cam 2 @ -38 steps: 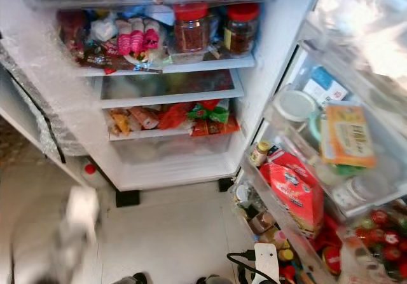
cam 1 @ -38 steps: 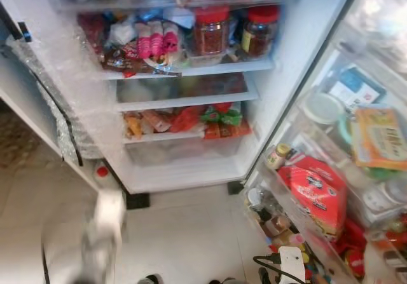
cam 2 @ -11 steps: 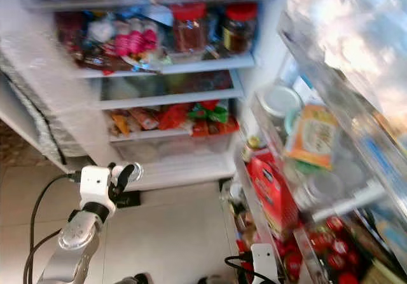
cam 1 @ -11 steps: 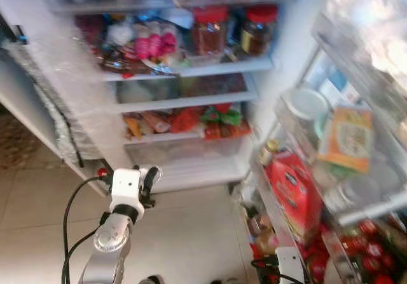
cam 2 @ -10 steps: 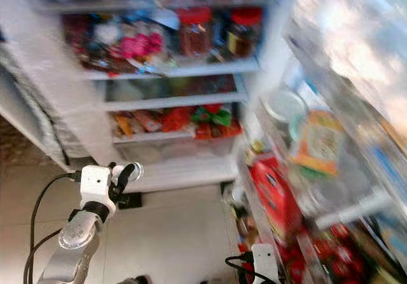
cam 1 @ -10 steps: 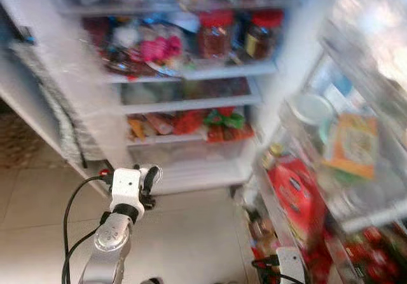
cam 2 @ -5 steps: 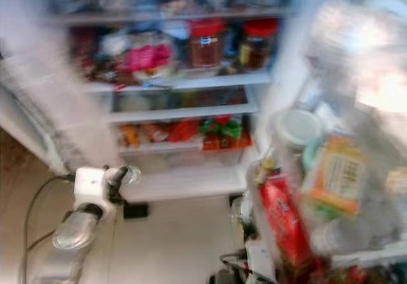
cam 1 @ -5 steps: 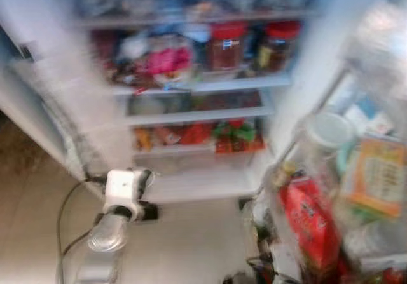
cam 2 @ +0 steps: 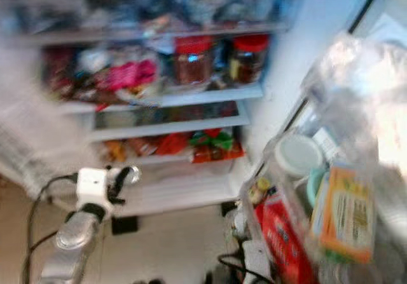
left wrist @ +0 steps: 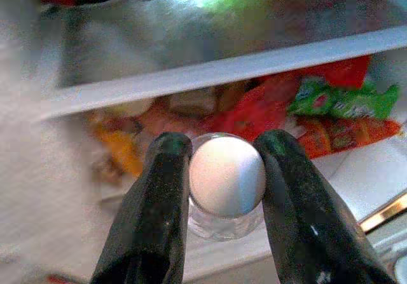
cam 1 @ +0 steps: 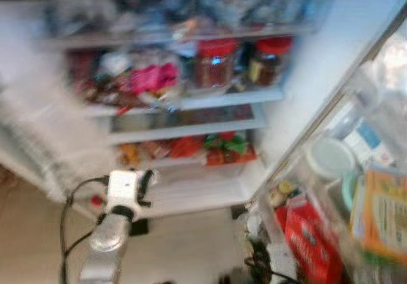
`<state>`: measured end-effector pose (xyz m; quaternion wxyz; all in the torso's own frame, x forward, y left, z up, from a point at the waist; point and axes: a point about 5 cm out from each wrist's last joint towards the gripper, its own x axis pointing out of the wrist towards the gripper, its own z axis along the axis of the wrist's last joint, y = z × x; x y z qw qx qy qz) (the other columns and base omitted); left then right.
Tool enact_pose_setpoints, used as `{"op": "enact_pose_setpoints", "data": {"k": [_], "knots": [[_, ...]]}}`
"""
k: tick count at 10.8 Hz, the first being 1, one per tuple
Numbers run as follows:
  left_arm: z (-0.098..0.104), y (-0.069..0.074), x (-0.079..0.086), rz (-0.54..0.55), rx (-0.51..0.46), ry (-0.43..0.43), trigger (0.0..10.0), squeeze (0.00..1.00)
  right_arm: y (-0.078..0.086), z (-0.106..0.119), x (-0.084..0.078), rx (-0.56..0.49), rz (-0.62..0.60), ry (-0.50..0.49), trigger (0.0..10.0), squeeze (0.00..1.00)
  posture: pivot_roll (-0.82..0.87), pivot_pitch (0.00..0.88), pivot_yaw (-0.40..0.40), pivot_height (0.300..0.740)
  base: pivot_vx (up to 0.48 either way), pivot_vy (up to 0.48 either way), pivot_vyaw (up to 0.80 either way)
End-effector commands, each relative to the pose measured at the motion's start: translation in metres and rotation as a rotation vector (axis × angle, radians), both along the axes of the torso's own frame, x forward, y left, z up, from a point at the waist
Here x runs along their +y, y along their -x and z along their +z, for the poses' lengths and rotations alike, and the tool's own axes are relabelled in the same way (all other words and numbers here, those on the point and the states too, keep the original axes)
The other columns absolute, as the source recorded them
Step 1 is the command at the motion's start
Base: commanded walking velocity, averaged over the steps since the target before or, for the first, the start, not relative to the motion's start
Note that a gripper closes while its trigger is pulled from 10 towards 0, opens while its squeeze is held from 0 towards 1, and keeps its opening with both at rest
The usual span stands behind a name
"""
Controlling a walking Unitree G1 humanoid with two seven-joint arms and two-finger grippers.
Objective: Restocking fridge
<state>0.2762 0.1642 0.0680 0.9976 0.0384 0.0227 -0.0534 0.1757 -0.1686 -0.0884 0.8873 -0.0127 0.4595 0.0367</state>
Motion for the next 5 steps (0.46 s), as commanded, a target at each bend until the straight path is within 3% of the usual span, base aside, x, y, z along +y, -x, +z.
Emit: {"op": "enact_pose_setpoints", "data": {"k": [1,3,5], "knots": [[0.0012,0.002,-0.0003,-0.005,-0.008,-0.01,10.0,0.0,0.0123,-0.0042,-0.0167,0.042,-0.037,0.044,10.0,0.0,-0.14,0.201,-0.051,0.74,0.266,0.0,0.0],[0.0022,0.0017,-0.0009,-0.009,-0.011,-0.012,10.0,0.0,0.0123,-0.0042,-0.0166,0.042,-0.036,0.043,10.0,0.0,-0.14,0.202,-0.051,0.74,0.264,0.0,0.0],[0.0049,0.0014,-0.002,-0.009,-0.026,-0.022,10.0,0.0,0.0122,-0.0042,-0.0165,0.043,-0.031,0.041,10.0,0.0,-0.14,0.203,-0.051,0.74,0.0,0.0,0.0]]}}
